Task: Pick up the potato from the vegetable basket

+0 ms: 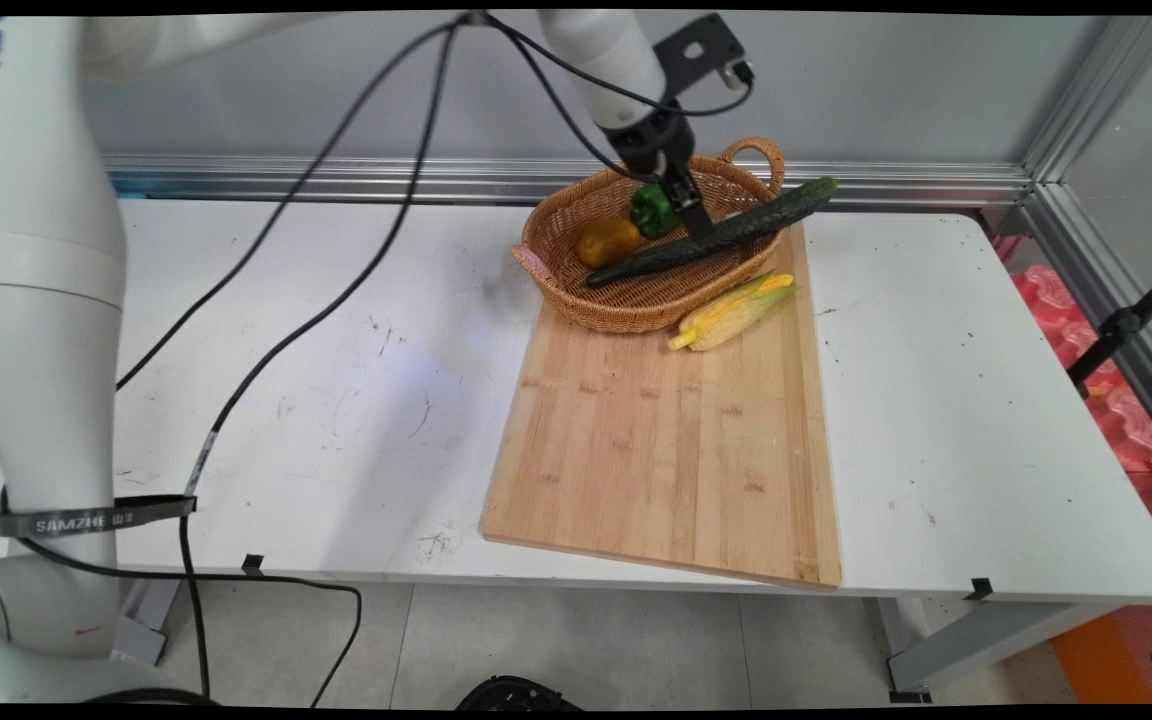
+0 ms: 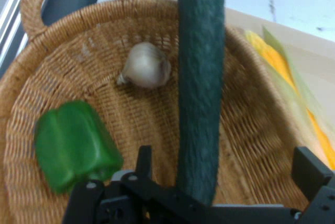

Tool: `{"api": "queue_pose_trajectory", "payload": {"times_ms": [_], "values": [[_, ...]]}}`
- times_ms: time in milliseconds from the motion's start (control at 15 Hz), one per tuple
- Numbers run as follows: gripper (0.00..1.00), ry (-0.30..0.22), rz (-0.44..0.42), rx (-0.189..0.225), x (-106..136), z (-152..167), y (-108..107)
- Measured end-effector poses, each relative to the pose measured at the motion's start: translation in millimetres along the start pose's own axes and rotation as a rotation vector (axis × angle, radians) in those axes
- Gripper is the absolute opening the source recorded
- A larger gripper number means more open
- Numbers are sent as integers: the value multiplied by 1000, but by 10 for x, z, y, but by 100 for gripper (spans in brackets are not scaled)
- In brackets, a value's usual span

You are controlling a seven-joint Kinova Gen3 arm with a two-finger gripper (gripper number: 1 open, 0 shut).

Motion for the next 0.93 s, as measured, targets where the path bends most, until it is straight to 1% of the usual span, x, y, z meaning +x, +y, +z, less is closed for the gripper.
{"api": "queue_pose_trajectory", "payload": {"times_ms": [267,600,733,933], "values": [[100,-10,18,-34,-298,-529,74],[100,-17,36,-82,-666,-1060,166],[100,-14,19,-89,-808,-1246,184],[100,-9,-31,-79,-993,-1442,180]]}}
